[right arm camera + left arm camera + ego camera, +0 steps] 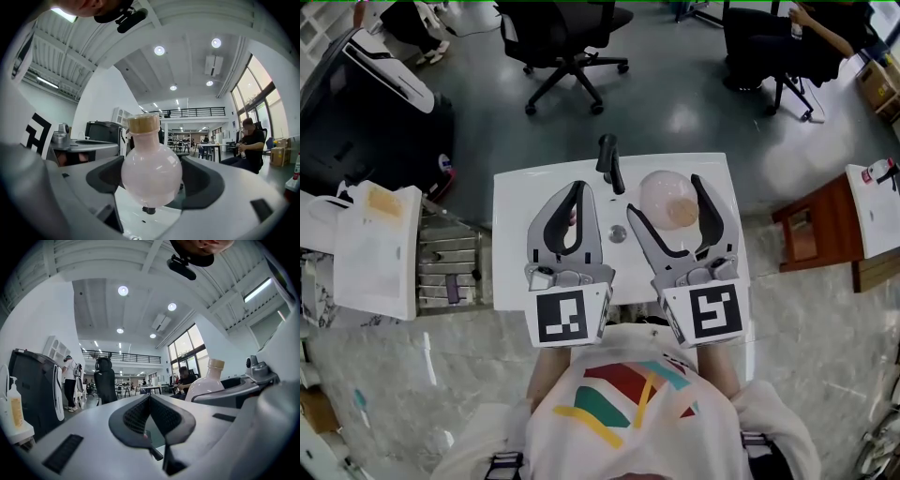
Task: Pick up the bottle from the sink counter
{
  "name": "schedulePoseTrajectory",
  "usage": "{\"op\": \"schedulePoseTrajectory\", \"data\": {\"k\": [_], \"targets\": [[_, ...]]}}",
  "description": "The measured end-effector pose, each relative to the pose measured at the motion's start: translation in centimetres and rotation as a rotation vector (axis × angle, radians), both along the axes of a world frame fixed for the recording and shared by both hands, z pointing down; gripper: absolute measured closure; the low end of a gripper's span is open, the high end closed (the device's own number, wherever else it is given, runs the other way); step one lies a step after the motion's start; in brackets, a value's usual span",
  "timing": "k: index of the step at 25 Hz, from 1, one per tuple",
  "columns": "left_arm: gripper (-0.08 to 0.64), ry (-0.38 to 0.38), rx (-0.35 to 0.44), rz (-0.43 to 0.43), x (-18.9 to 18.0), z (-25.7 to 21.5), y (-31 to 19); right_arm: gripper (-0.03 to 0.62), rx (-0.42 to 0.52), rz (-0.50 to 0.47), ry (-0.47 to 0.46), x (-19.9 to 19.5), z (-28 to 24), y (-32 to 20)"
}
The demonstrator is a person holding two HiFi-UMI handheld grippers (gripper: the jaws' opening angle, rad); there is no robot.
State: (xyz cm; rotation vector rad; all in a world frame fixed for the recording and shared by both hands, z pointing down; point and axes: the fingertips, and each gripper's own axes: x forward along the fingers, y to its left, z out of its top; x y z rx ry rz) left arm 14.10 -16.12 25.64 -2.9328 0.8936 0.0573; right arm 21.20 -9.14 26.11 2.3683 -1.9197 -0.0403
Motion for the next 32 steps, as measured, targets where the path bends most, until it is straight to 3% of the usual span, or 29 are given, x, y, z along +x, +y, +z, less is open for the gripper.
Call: {"op": "schedulePoseTrajectory", "data": {"k": [11,32], "targets": [[0.541,0.032,0.003,-0.004,0.5,-0.6,0.3,0.215,-0.024,0.021,-0.064,1.3,1.2,0.4],[0.541,0.029,-0.002,0.006,0.7,-0.1,0.5,0.215,-0.03,0.03,-0.048,1.6,1.3,0.4]]}}
